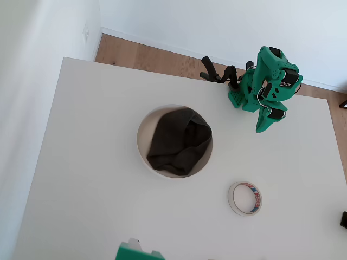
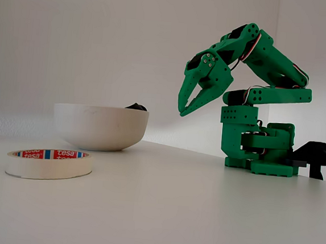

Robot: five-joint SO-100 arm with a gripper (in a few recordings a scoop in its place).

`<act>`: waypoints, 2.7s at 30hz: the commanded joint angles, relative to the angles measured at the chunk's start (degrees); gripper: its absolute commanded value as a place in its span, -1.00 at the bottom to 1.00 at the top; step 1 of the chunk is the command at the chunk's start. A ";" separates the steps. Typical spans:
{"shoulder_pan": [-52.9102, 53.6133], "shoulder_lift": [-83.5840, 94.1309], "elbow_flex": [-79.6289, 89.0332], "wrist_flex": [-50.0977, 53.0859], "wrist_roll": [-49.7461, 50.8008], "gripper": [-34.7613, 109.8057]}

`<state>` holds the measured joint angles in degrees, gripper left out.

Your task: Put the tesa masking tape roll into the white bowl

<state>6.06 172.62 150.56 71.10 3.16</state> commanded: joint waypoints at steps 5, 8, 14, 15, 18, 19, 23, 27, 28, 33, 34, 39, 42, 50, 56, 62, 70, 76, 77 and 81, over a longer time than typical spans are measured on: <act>-1.23 -35.42 -28.83 -7.29 1.49 -0.64; -1.49 -46.58 -37.62 -7.03 1.67 -0.64; -2.29 -67.32 -49.92 -8.17 0.62 -0.61; -2.46 -70.31 -51.68 -8.00 0.62 -0.55; -2.29 -76.64 -54.67 -8.09 0.88 -0.24; -1.93 -77.87 -54.93 -8.44 0.79 -0.23; -0.09 -81.91 -54.93 -10.02 0.35 -0.24; 2.11 -84.55 -54.93 -12.04 -0.44 -0.20; 2.81 -84.90 -54.93 -12.57 -0.53 -0.20; 5.36 -86.04 -54.93 -14.33 -1.41 -0.23; 5.54 -86.22 -54.93 -14.41 -1.49 -0.23; 5.80 -87.71 -55.02 -14.85 -1.67 -0.24; 5.45 -88.42 -55.63 -14.85 -1.32 -0.25; 4.04 -88.95 -57.39 -13.54 -0.70 -0.26; 3.08 -89.30 -58.10 -13.01 -0.26 -0.26; 2.02 -90.70 -59.15 -11.87 -0.09 -0.26; 0.97 -92.81 -59.41 -11.43 0.35 -0.26; -0.79 -95.01 -59.68 -10.90 0.44 -0.26; -1.32 -95.62 -59.77 -10.72 0.53 -0.27; -3.16 -97.91 -61.61 -7.73 1.14 -0.29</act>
<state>3.52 73.92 92.81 60.73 3.25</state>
